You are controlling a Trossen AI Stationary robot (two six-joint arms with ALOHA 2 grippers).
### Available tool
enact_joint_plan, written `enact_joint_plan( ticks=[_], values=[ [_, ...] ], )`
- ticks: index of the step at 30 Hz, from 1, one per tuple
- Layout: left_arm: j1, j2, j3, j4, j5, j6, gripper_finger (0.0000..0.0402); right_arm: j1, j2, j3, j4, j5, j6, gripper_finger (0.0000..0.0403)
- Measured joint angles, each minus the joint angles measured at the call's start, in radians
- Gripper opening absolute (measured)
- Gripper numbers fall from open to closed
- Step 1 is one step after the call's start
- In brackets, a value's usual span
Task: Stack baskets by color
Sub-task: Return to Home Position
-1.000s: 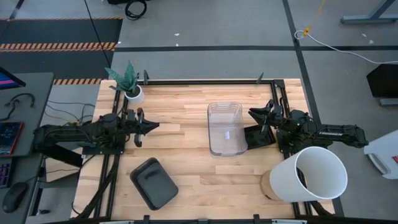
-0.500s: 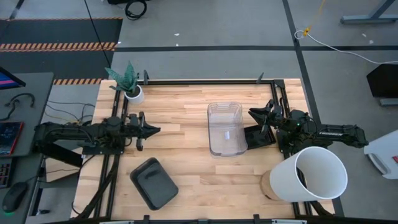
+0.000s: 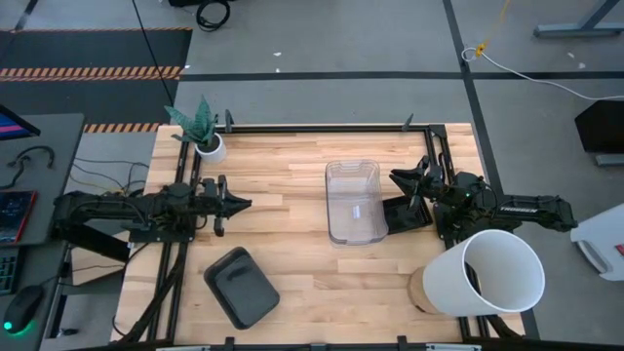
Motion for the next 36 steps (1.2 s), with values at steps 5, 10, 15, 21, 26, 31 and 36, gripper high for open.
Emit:
enact_joint_plan(
  ticks=[5,10,15,21,26,31,36],
  values=[
    [0.000,0.000,0.000,0.000,0.000,0.000,0.0030,0.000,0.000,0.000,0.000,0.000,0.000,0.0086],
    [0.000,0.000,0.000,0.000,0.000,0.000,0.0036,0.000,0.000,0.000,0.000,0.000,0.000,0.0086],
    [0.000,0.000,0.000,0.000,0.000,-0.001,0.0032,0.000,0.000,0.000,0.000,0.000,0.000,0.0086],
    [0.000,0.000,0.000,0.000,0.000,-0.001,0.0026,0.000,0.000,0.000,0.000,0.000,0.000,0.0086],
    [0.000,0.000,0.000,0.000,0.000,-0.001,0.0032,0.000,0.000,0.000,0.000,0.000,0.000,0.0086],
    [0.000,0.000,-0.001,0.000,0.000,-0.001,0.0036,0.000,0.000,0.000,0.000,0.000,0.000,0.0086],
    [0.000,0.000,-0.001,0.000,0.000,-0.001,0.0028,0.000,0.000,0.000,0.000,0.000,0.000,0.0086]
  ],
)
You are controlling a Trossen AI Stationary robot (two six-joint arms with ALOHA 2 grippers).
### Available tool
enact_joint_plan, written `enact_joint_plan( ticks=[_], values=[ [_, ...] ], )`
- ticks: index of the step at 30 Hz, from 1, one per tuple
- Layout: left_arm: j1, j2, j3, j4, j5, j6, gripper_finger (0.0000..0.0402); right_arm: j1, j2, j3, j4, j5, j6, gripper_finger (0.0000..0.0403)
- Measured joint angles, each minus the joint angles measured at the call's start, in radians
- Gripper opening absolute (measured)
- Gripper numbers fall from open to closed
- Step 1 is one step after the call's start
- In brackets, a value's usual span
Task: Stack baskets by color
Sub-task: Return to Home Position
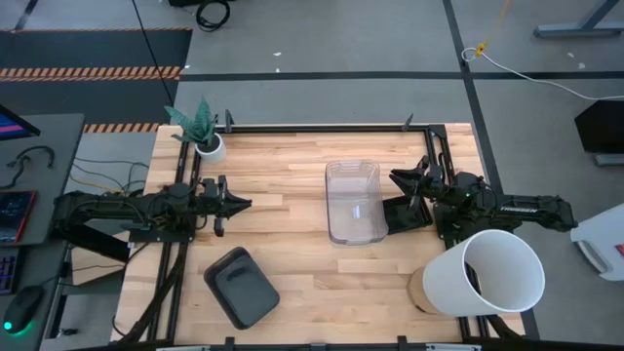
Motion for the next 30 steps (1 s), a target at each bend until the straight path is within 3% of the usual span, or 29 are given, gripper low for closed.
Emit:
enact_joint_plan(
  ticks=[30],
  values=[
    [0.000,0.000,0.000,0.000,0.000,0.000,0.0036,0.000,0.000,0.000,0.000,0.000,0.000,0.0086]
  ],
)
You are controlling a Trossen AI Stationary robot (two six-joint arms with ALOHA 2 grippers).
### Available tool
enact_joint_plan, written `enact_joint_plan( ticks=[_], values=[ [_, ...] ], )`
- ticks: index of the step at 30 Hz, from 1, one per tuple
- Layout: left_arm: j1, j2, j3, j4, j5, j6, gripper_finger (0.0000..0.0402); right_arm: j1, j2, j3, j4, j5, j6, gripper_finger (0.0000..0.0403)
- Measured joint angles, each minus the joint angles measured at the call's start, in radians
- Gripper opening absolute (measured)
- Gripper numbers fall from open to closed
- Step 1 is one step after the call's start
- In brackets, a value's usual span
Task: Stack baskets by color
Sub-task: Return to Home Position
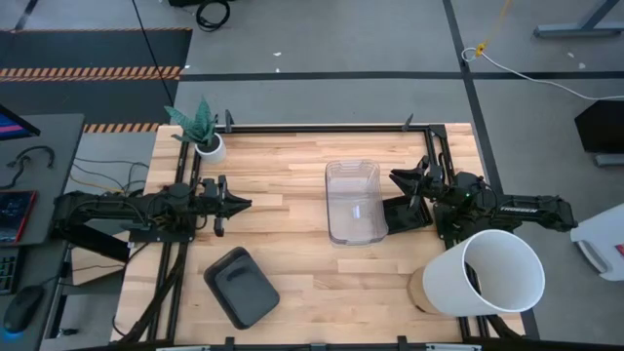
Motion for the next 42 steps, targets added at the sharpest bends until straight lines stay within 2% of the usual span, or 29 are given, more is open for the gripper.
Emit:
enact_joint_plan(
  ticks=[9,18,42],
  values=[
    [0.000,0.000,0.000,0.000,0.000,0.000,0.0025,0.000,0.000,0.000,0.000,0.000,0.000,0.0086],
    [0.000,0.000,0.000,0.000,0.000,0.000,0.0036,0.000,0.000,0.000,0.000,0.000,0.000,0.0086],
    [0.000,0.000,0.000,0.000,0.000,0.000,0.0031,0.000,0.000,0.000,0.000,0.000,0.000,0.0086]
  ],
)
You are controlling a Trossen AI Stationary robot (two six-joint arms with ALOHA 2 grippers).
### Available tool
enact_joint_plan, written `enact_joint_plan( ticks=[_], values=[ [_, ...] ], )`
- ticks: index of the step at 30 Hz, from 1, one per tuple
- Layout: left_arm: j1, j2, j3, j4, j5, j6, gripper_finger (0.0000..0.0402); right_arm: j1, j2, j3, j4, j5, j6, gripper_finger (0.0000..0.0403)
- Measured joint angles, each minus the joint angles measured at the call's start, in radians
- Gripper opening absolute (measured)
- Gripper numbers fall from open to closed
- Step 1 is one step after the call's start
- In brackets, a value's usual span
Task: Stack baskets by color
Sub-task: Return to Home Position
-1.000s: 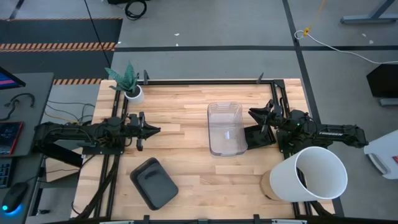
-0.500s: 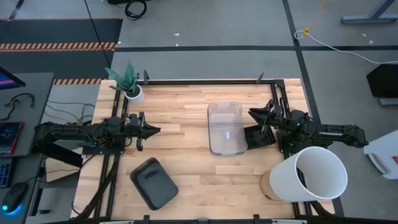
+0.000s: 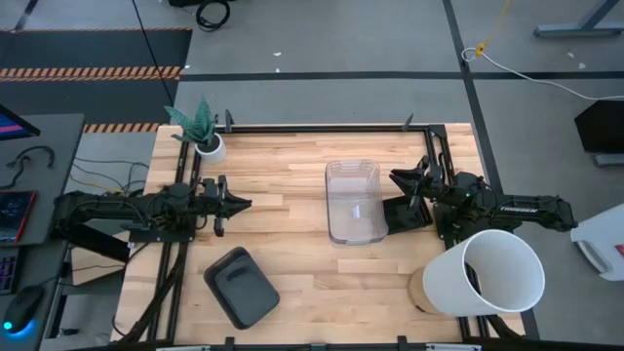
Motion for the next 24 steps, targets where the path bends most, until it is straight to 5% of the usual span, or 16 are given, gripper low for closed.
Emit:
enact_joint_plan(
  ticks=[24],
  values=[
    [0.000,0.000,0.000,0.000,0.000,0.000,0.0025,0.000,0.000,0.000,0.000,0.000,0.000,0.0086]
  ],
)
